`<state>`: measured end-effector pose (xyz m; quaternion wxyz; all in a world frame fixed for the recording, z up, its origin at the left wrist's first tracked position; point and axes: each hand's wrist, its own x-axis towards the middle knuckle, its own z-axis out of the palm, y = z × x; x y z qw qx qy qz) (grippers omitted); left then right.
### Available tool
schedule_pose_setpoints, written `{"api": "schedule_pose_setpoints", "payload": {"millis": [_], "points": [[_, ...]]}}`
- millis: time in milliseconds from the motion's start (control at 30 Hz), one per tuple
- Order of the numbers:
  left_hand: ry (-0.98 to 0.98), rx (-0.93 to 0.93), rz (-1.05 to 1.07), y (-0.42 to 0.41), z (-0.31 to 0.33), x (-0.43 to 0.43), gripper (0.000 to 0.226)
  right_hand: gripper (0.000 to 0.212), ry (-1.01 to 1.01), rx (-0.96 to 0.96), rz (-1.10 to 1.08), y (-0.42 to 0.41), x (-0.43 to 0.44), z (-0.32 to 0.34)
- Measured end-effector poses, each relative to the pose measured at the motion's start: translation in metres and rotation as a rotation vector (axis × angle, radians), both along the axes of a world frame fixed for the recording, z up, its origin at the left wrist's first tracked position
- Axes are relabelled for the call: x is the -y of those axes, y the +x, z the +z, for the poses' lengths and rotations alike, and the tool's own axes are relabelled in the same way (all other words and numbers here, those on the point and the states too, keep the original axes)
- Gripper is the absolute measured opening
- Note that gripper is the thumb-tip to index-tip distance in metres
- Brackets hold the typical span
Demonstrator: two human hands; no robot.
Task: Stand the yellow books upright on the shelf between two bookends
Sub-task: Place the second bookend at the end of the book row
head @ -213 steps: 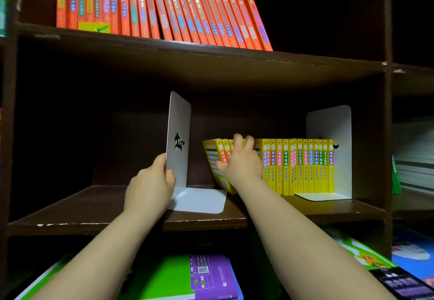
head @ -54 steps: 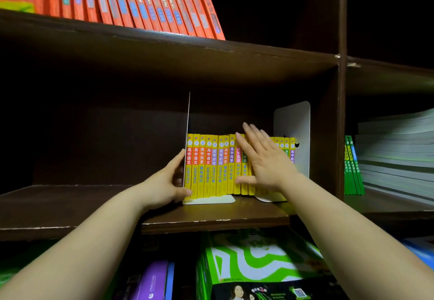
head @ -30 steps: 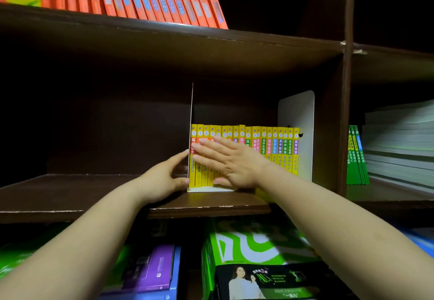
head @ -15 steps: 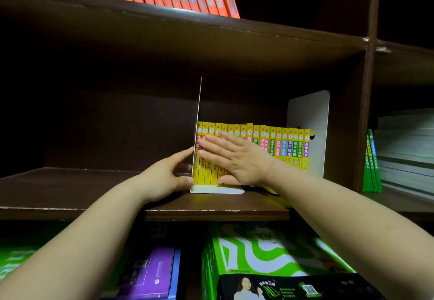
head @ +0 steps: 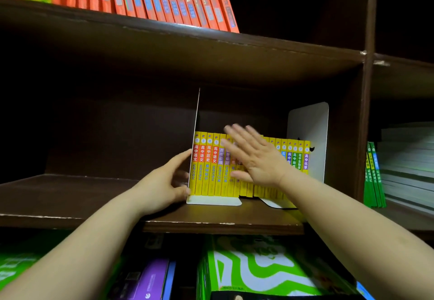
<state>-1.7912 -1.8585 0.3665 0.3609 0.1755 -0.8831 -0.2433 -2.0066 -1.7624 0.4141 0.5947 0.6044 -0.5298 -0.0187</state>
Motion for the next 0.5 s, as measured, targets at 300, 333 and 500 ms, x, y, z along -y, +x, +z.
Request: {"api": "schedule_pose_setpoints", "payload": {"millis": [300,333,500], "points": [[-0.11,0.003,0.026,-0.002,-0.002,0.0,0.093,0.082,0.042,0.398,-0.089,-0.024,-0.008,0.005],[-0.117,0.005,0.035,-0.003,-0.002,0.001,0.093,0.089,0.036,0.395,-0.085,-0.023,-0.007,0.005],[-0.151,0.029,0.079,-0.004,-0.001,-0.001,0.092,0.079,0.038,0.397,-0.066,-0.025,-0.006,0.004]]}}
